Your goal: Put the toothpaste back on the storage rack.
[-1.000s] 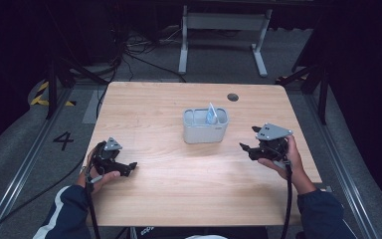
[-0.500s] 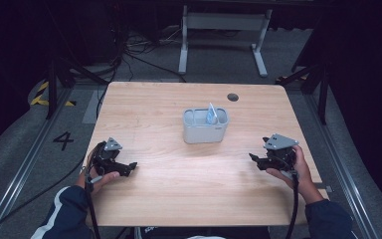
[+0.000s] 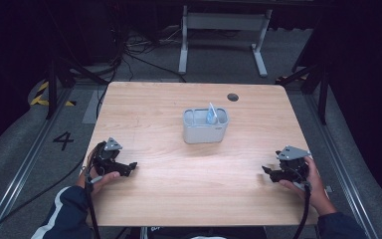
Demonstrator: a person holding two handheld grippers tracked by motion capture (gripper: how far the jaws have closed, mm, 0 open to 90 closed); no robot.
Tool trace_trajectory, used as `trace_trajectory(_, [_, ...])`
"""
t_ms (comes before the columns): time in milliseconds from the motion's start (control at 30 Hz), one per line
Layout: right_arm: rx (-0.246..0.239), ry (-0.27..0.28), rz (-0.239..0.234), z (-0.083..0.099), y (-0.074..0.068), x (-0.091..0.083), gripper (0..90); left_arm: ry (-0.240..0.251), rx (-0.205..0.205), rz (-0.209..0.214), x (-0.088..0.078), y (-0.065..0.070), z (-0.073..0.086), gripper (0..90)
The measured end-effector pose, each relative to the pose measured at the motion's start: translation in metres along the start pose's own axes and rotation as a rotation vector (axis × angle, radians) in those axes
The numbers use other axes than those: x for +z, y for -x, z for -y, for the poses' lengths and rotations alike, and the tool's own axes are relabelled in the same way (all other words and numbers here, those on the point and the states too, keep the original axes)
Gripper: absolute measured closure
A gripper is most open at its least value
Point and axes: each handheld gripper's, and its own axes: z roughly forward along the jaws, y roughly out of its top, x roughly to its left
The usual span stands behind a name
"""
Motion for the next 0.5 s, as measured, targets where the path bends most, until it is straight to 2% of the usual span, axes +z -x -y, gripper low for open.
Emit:
trace_trajectory(67, [0.036, 0.009, -0.013, 0.007, 0.003, -0.002, 23.0, 0.000, 0.000, 0.000, 0.000, 0.000, 0.000, 0.2])
trace_trajectory(100, [0.048, 0.013, -0.016, 0.010, 0.004, -0.002, 22.7, 0.000, -0.012, 0.005, 0.000, 0.001, 0.000, 0.2])
trace_trajectory(267, [0.122, 0.015, -0.038, 0.029, 0.008, 0.000, 19.5, 0.000, -0.007, 0.011, 0.001, 0.000, 0.000, 0.2])
trace_trajectory(367, [0.196, 0.055, -0.060, 0.040, 0.010, 0.000, 18.2, -0.001, -0.006, 0.011, 0.001, 0.000, 0.000, 0.1])
trace_trajectory(433, [0.239, 0.053, -0.075, 0.043, 0.012, 0.000, 16.3, 0.000, -0.007, 0.011, 0.001, 0.000, 0.000, 0.2])
trace_trajectory(500, [0.257, 0.046, -0.071, 0.044, 0.013, -0.001, 15.8, 0.001, -0.007, 0.011, 0.001, 0.000, 0.000, 0.2])
